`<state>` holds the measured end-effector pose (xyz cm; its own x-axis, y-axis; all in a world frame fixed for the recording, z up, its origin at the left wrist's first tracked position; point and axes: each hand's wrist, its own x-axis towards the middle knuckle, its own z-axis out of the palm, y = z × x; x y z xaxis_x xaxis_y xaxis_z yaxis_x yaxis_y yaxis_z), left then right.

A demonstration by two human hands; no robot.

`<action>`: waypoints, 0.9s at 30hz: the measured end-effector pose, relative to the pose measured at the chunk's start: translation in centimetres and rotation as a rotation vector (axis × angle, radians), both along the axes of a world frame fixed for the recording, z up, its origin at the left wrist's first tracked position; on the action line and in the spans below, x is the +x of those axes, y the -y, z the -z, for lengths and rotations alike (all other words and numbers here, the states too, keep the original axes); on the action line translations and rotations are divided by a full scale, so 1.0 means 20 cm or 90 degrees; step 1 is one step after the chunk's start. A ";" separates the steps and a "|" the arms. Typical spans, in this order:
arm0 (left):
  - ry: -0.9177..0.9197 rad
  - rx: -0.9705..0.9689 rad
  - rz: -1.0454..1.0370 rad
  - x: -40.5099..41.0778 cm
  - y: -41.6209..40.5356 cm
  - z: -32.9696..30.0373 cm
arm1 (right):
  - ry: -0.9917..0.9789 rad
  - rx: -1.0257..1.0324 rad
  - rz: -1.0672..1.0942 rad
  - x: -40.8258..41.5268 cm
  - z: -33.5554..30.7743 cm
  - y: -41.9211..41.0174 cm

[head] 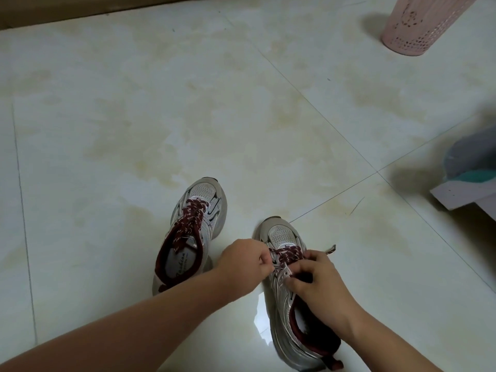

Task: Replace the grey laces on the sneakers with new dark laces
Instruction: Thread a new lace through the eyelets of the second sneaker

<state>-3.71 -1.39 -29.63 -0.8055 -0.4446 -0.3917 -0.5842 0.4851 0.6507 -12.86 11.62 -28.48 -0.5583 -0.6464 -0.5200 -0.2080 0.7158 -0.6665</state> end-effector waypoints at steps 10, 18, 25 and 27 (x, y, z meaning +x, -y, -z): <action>-0.002 -0.048 0.101 -0.02 -0.02 -0.03 | 0.055 -0.012 0.005 -0.01 0.01 0.00; 0.038 -0.089 0.150 -0.05 -0.03 -0.05 | 0.117 -0.044 0.040 -0.02 0.02 0.00; 0.033 -0.090 0.167 -0.06 -0.04 -0.04 | -0.079 -0.027 -0.109 -0.01 0.08 -0.01; 0.050 -0.079 0.175 -0.07 -0.04 -0.04 | -0.118 -0.016 -0.115 -0.01 0.11 0.00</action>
